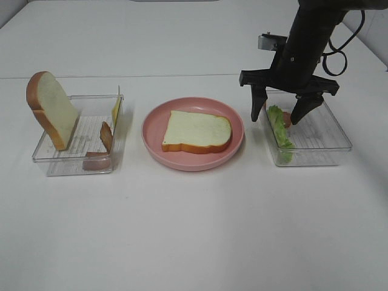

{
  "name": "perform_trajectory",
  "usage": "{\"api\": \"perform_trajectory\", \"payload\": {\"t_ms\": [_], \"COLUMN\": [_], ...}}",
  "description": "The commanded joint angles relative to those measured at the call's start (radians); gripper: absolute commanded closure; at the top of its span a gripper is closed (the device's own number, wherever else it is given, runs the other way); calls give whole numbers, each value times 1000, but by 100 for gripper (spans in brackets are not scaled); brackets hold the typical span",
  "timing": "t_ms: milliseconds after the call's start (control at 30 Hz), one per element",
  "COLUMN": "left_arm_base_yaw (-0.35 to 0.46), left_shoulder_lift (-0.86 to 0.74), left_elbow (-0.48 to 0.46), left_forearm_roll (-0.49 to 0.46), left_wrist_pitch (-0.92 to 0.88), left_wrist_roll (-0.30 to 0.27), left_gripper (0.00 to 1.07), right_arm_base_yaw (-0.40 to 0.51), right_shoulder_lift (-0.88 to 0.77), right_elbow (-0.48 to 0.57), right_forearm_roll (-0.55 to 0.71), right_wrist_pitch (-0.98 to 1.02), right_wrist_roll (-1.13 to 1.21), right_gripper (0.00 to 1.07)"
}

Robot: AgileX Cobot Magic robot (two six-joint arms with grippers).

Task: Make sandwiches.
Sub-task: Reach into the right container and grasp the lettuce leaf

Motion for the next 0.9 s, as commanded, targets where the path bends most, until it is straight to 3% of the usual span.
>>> {"api": "perform_trajectory", "payload": {"t_ms": [33, 233, 300, 400, 433, 500, 533, 567, 600, 667, 700, 767, 900], "left_arm_base_yaw": [-2, -2, -2, -2, -2, -2, -2, -2, -2, -2, -2, -2, -2], "left_shoulder_lift": [-15, -15, -15, -15, -15, -15, -15, -15, -15, -15, -15, -15, -15], "left_elbow": [3, 3, 3, 3, 3, 3, 3, 3, 3, 3, 3, 3, 3], "left_forearm_roll": [0, 0, 0, 0, 0, 0, 0, 0, 0, 0, 0, 0, 0], "left_wrist_pitch": [-4, -4, -4, -4, -4, -4, -4, -4, -4, -4, -4, -4, -4], "left_wrist_roll": [-8, -8, -8, -8, -8, -8, -8, -8, -8, -8, -8, -8, -8], "left_gripper": [9, 9, 9, 9, 9, 9, 9, 9, 9, 9, 9, 9, 9], "right_arm_base_yaw": [-4, -4, -4, -4, -4, -4, -4, -4, -4, -4, -4, -4, -4], "right_shoulder_lift": [8, 19, 23, 23, 23, 23, 23, 23, 23, 23, 23, 23, 21], "right_elbow": [-4, -4, -4, -4, -4, -4, -4, -4, -4, -4, -4, -4, -4], "right_forearm_roll": [6, 7, 7, 7, 7, 5, -2, -2, -6, -10, -22, -30, -50], "right_wrist_pitch": [-6, -3, 2, 2, 6, 6, 4, 4, 3, 3, 7, 15, 23], "right_wrist_roll": [-6, -6, -6, -6, -3, -1, 2, 2, 2, 2, 2, 1, -1], "right_gripper": [34, 39, 49, 53, 63, 67, 79, 79, 89, 93, 102, 107, 107]}}
